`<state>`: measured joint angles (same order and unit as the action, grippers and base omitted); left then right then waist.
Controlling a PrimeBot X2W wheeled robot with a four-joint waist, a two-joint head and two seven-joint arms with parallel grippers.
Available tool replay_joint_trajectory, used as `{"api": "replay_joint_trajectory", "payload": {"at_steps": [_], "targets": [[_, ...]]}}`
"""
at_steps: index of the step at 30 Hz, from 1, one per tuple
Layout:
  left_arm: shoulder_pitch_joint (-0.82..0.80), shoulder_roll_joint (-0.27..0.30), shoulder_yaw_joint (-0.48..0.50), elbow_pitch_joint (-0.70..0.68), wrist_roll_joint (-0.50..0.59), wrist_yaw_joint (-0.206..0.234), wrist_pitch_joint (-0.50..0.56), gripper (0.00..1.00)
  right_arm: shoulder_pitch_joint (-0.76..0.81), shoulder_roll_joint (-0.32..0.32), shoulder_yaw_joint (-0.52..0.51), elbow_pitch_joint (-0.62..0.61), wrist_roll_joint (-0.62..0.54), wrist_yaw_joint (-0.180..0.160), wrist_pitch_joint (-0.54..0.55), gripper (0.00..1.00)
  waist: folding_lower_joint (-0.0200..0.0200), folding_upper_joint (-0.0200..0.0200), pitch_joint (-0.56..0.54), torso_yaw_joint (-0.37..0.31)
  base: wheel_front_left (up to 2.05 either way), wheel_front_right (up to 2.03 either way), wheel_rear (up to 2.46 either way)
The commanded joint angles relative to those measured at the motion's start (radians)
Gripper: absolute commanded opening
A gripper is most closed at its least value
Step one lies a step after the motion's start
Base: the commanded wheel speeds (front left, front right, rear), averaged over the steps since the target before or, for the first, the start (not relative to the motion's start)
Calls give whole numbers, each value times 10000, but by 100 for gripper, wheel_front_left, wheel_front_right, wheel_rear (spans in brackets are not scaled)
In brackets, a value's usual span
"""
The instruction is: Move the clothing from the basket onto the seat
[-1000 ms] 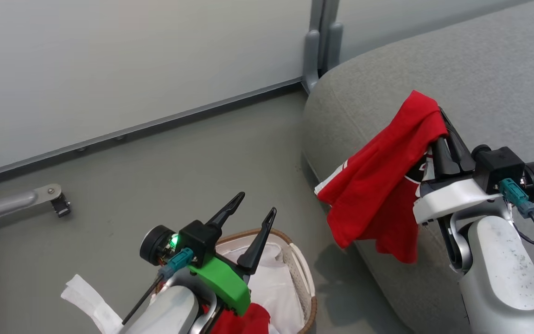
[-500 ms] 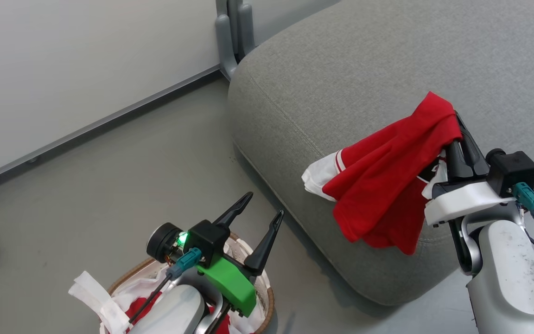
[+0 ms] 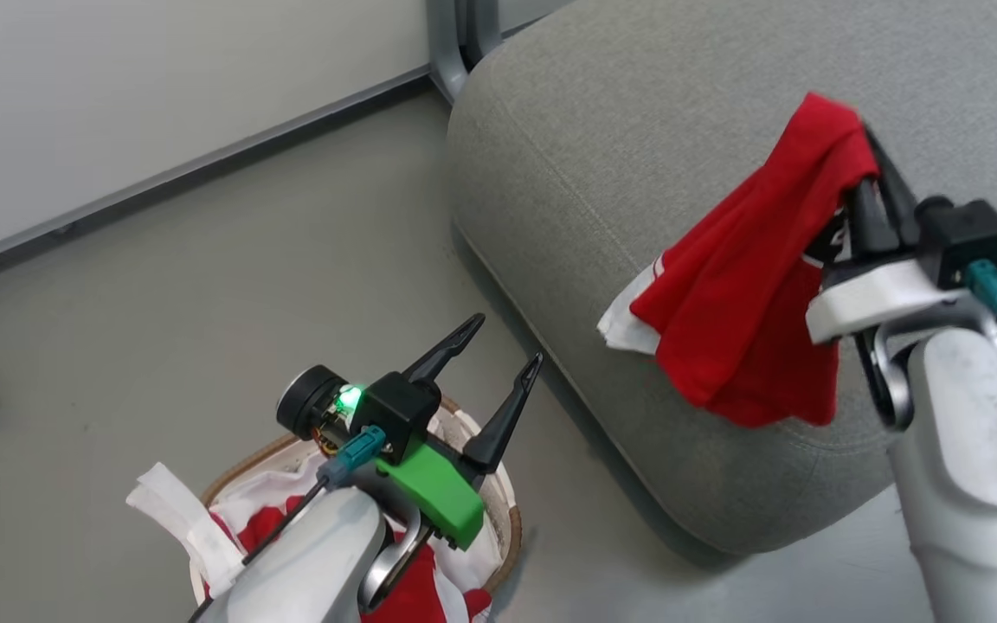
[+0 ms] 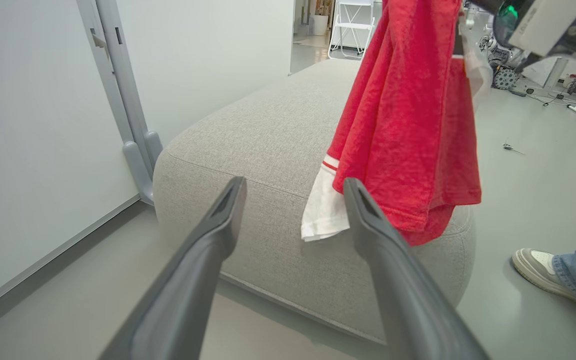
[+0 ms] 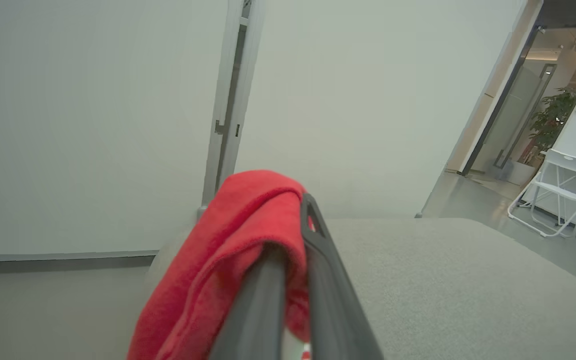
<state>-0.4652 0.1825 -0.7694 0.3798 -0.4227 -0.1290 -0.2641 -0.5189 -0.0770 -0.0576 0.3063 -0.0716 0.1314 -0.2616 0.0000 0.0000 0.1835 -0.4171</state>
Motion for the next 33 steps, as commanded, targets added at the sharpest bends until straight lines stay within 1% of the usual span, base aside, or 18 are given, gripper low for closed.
{"api": "replay_joint_trajectory", "payload": {"at_steps": [1,5,9,11,13,15,17,19,21,25,28,30,33], "targets": [[-266,96,52,-89,114,-25,-6,100,-558,-254,-43,4,-137,-14,-53,0,0,0,646,646,0,0,0],[-556,133,-100,-265,290,-25,-6,100,-2021,-976,-12,220,-260,-14,-53,0,0,0,1224,1262,0,0,0],[-971,92,-221,-480,489,-25,-6,100,-3626,-2068,23,706,-507,-14,-51,0,0,0,1829,1920,0,0,0],[-1116,80,-234,-552,605,-23,-6,100,-4462,-2551,-29,1233,-474,-14,-51,0,0,0,2118,2198,0,0,0],[-1341,27,-274,-659,697,-24,-6,100,-5540,-3277,-121,1761,-496,-14,25,0,0,0,2433,2513,0,0,0],[-1518,-25,-285,-761,780,-24,-6,100,-6390,-3832,-108,2142,-559,-14,178,0,0,0,2716,2752,0,0,0],[-1665,-26,-291,-850,849,-24,-6,100,-6962,-4229,-124,2406,-536,-14,350,0,0,0,2982,2928,0,0,0],[-1881,-3,-323,-950,1004,-24,-6,100,-7675,-4846,-89,2558,-665,-14,673,0,0,0,3385,3115,0,0,0],[-2048,32,-293,-1017,1089,-24,-6,100,-8215,-5226,4,2614,-678,-14,850,0,0,0,3755,3194,0,0,0],[-2457,164,-270,-1122,1405,-22,-6,100,-8907,-5822,-140,2950,-541,-14,1030,0,0,0,4570,3195,0,0,0],[-2730,153,-368,-1283,1590,-21,-6,100,-9123,-6047,-522,3346,-509,-14,1012,0,0,0,5130,3174,0,0,0],[-2922,202,-427,-1374,1642,-12,-6,100,-9100,-6094,-896,3645,-587,-14,882,0,0,0,5495,3157,0,0,0],[-3093,234,-450,-1440,1648,-12,-6,100,-8670,-5788,-1415,4269,-767,-14,600,0,0,0,5904,3112,0,0,0]]}}
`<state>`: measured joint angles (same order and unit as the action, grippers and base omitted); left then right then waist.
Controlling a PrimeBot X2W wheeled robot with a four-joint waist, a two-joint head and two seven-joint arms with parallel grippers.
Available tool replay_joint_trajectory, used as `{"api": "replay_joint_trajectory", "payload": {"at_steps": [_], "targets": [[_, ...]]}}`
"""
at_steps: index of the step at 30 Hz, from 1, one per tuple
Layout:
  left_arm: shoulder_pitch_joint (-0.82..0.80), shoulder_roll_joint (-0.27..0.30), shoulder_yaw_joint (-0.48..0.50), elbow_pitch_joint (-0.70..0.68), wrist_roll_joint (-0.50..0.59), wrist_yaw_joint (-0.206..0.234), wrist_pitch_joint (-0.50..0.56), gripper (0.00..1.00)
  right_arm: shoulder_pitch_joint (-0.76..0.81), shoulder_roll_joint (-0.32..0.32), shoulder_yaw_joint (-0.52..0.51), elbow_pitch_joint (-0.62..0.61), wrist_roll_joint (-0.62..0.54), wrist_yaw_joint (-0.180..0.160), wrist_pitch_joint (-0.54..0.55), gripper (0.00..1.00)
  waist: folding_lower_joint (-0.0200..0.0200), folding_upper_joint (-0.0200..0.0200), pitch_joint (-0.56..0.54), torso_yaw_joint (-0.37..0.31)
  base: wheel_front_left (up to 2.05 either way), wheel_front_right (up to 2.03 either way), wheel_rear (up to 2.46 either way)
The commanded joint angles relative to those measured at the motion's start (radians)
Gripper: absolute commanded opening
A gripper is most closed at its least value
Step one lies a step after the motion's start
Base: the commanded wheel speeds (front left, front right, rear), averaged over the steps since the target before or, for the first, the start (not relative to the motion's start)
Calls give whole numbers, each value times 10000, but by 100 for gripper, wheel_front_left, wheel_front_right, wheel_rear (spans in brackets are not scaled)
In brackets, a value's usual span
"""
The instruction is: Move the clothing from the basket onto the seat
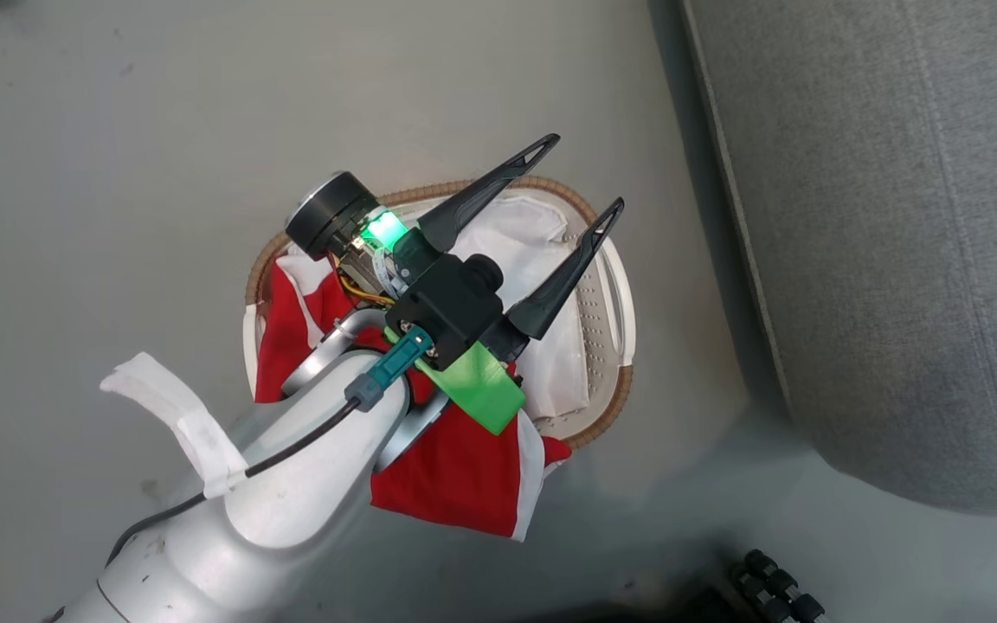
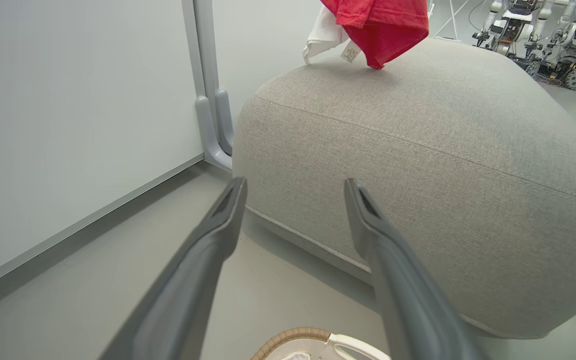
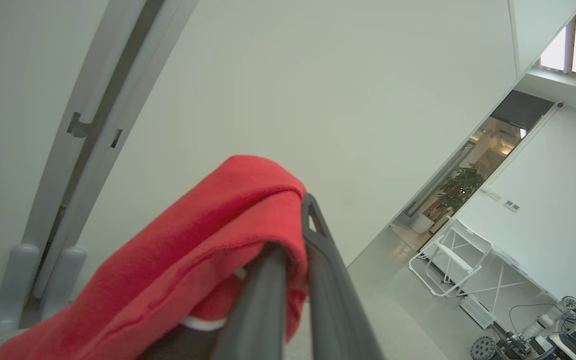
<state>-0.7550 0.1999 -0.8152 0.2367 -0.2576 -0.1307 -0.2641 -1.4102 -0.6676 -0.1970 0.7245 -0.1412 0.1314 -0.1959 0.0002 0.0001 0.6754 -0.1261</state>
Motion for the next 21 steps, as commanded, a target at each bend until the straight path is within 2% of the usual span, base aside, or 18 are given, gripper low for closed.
{"api": "replay_joint_trajectory", "payload": {"at_steps": [1,11,18,19,20,21], "targets": [[-232,55,16,-24,13,6,-6,100,328,235,-155,257,-115,-14,-138,0,-2,-1,1086,191,0,0,0],[-230,136,-31,-62,270,76,-6,100,1784,1925,-1407,1676,-722,-14,-687,0,-2,-1,1535,68,0,0,0],[141,121,90,-139,286,185,-6,100,3100,2936,-1672,844,-464,-14,-701,0,-2,-1,1325,-127,0,0,0],[153,76,90,-170,285,190,-6,100,3248,3022,-1651,660,-422,-14,-700,10,-2,-1,1266,-168,0,0,0],[166,43,91,-185,288,192,-6,100,3371,3072,-1645,498,-401,-14,-701,29,-2,-1,1221,-198,0,0,0],[199,19,92,-178,282,191,-6,100,3577,3171,-1602,279,-384,-14,-703,53,-2,-1,1158,-245,0,0,0]]}}
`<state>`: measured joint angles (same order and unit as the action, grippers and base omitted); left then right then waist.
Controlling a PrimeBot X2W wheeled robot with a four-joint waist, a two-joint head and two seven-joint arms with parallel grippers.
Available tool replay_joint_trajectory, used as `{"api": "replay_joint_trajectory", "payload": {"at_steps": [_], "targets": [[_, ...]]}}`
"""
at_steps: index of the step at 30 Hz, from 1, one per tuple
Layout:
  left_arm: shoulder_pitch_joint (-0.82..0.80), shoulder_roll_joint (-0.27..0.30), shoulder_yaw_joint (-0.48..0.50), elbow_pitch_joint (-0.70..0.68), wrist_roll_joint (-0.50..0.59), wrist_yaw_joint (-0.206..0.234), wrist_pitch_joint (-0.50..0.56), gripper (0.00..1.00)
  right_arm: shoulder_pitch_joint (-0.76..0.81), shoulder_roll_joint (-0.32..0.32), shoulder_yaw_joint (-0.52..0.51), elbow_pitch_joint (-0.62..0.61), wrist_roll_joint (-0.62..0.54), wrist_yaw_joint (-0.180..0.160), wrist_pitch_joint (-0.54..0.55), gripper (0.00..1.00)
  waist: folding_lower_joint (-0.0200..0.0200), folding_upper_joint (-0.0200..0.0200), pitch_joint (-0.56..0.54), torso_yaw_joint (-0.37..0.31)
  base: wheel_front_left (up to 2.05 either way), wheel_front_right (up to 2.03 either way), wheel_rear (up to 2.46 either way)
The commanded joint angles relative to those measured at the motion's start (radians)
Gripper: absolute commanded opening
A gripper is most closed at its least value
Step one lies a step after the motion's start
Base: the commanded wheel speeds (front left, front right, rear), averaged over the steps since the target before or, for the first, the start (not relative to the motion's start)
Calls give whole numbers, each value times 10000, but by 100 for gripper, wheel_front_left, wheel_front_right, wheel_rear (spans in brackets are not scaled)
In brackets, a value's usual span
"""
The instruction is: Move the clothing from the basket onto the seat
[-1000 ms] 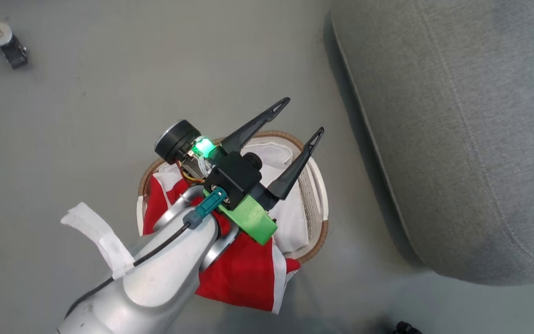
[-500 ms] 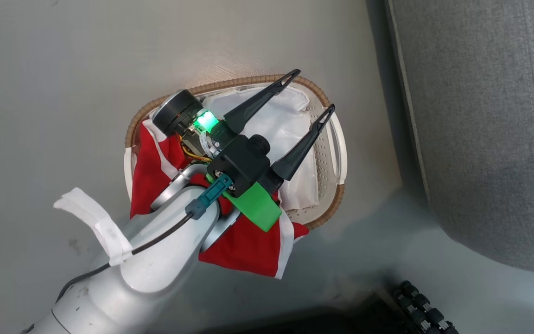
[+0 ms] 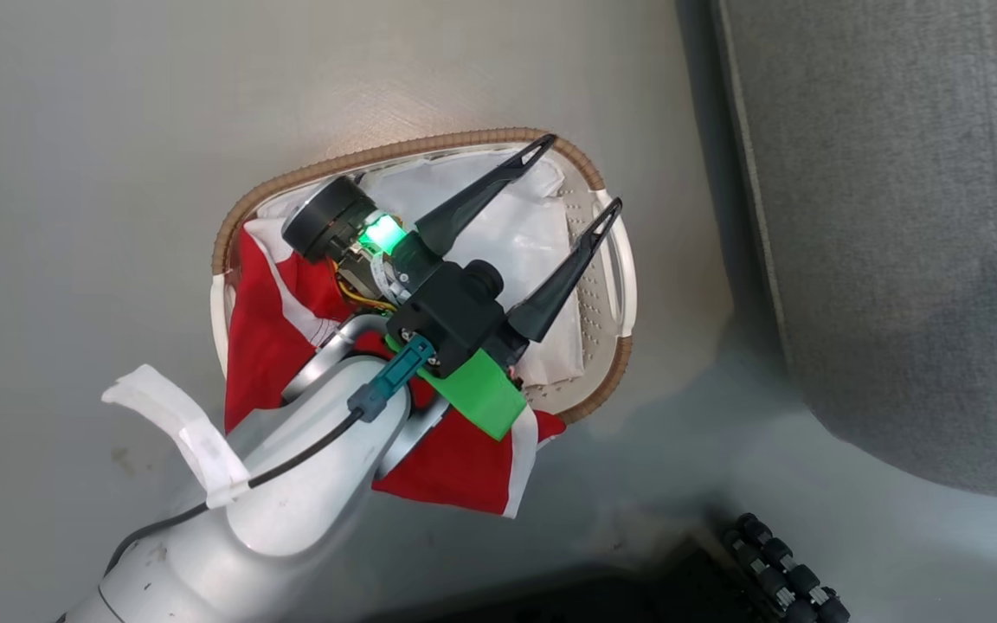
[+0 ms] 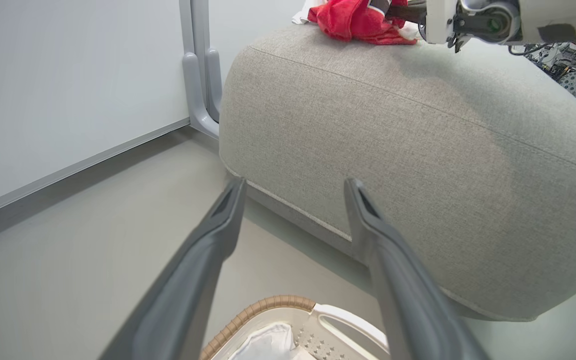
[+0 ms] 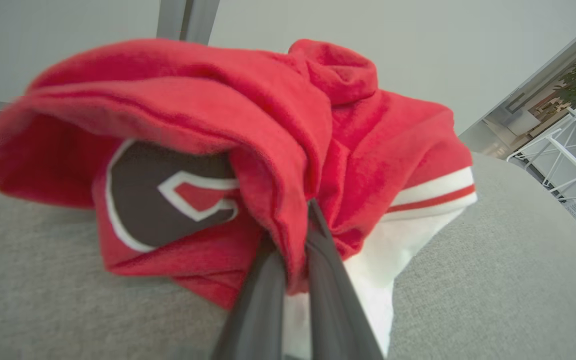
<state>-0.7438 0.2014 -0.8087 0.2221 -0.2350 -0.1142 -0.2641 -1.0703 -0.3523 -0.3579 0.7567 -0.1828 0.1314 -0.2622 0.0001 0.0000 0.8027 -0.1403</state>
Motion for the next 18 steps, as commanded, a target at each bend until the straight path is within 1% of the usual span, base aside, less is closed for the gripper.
{"api": "replay_joint_trajectory", "payload": {"at_steps": [1,4,8,13,18], "targets": [[112,-12,21,-15,59,24,-6,100,343,106,11,-222,99,-14,-39,100,-1,0,-174,-138,0,0,0],[122,-35,-86,70,216,0,-6,100,880,257,-58,-871,376,-14,-42,100,-1,0,-451,-232,0,0,0],[273,-201,-24,167,81,-36,-6,100,1761,355,57,-1422,601,-14,-43,100,-1,0,-982,-252,0,0,0],[606,-354,239,276,-55,-61,-6,100,2641,418,270,-1821,920,-14,-43,100,-1,0,-1814,-229,0,0,0],[1137,-422,796,395,-244,-39,-6,100,3176,485,772,-1949,1094,-14,-44,100,-1,0,-2806,-125,0,0,0]]}}
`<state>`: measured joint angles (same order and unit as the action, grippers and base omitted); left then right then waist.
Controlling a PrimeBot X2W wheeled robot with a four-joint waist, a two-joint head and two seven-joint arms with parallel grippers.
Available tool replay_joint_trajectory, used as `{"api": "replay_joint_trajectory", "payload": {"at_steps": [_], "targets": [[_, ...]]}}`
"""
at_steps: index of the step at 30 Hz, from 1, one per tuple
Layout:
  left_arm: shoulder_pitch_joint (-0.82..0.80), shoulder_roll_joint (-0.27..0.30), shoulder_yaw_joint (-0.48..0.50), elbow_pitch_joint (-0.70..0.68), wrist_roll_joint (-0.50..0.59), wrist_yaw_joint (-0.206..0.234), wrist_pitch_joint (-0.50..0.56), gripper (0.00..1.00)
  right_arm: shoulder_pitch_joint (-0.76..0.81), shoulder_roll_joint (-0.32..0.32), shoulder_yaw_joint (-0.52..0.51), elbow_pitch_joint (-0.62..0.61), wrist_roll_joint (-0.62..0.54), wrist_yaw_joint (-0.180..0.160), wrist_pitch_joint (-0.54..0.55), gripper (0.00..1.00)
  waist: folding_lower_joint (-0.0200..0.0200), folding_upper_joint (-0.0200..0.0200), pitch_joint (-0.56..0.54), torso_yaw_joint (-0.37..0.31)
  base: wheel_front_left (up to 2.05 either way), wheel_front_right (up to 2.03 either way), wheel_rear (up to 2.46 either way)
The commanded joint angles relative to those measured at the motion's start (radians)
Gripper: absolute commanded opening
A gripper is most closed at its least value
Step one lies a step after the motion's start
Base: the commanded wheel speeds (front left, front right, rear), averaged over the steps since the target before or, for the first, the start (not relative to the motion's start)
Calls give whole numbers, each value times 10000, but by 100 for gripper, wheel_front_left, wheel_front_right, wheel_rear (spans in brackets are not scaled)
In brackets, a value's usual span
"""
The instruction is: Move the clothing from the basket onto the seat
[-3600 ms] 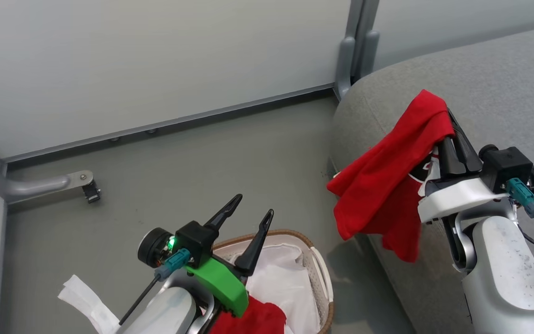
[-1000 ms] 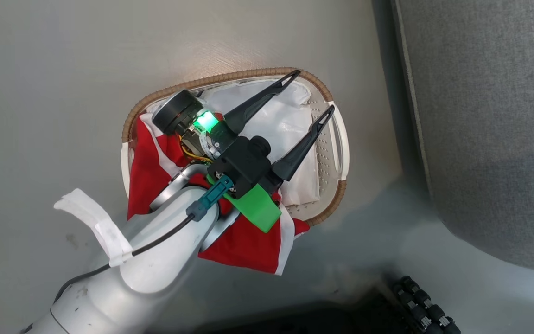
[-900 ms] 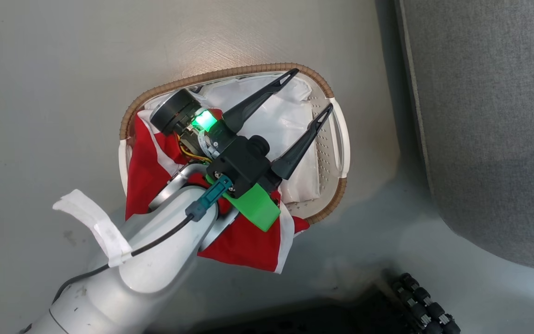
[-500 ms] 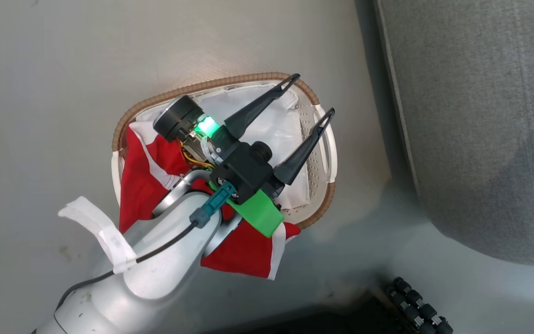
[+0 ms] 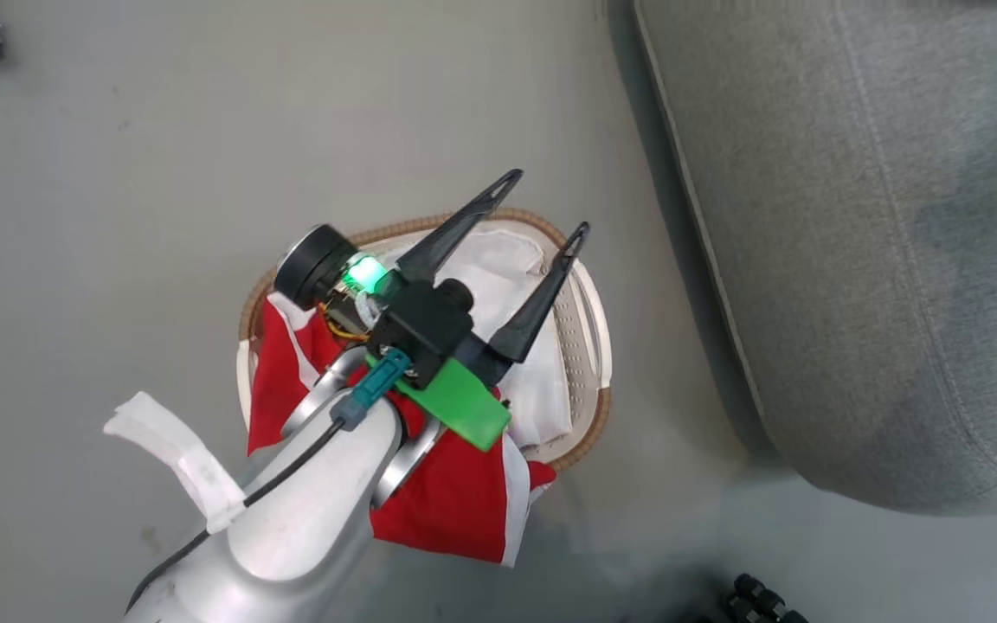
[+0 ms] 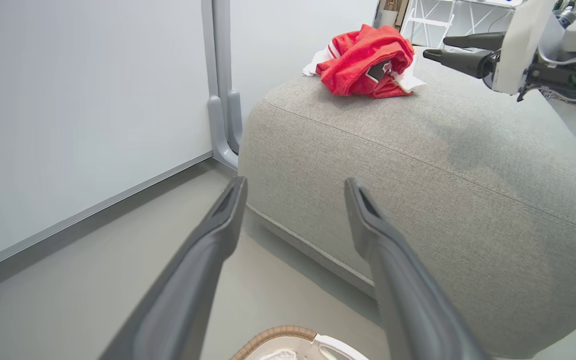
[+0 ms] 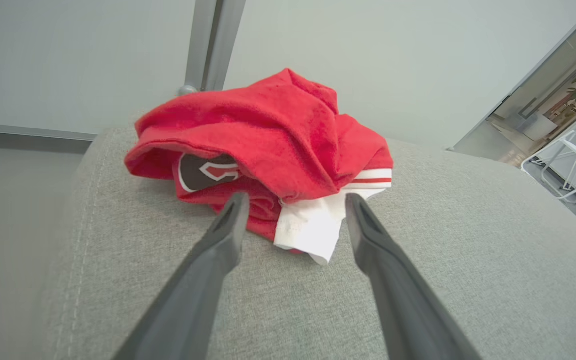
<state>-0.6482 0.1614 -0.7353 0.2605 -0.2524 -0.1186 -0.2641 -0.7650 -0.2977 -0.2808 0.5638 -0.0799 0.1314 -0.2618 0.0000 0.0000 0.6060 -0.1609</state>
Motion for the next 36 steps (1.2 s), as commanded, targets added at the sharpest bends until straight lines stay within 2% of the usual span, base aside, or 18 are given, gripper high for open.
{"api": "replay_joint_trajectory", "payload": {"at_steps": [1,5,13,16,20,30,36], "targets": [[287,-39,174,38,-86,9,-6,100,145,-76,74,-24,77,-14,-47,100,0,0,-1010,115,0,0,0],[858,-163,777,135,-233,36,-6,100,174,3,501,-21,88,-14,-48,100,0,0,-1838,347,0,0,0],[2378,-359,2619,244,-376,107,-6,100,519,455,1364,-182,438,-14,-48,100,0,0,-3393,918,0,0,0],[3093,-371,3462,319,-224,64,-7,100,1067,701,2047,-372,588,-14,-48,100,0,0,-3954,1227,0,0,0],[3761,-424,4205,370,-127,21,-6,100,1728,1077,2461,-696,793,-14,-48,100,0,0,-4392,1466,0,0,0],[5321,-806,5510,454,-87,-70,-6,100,3780,2196,2277,-1732,1175,-14,-48,100,0,0,-5191,1919,0,0,0],[6000,-987,5911,521,-87,-117,-5,100,5031,2456,2053,-2373,1231,-14,-48,100,0,0,-5624,1951,0,0,0]]}}
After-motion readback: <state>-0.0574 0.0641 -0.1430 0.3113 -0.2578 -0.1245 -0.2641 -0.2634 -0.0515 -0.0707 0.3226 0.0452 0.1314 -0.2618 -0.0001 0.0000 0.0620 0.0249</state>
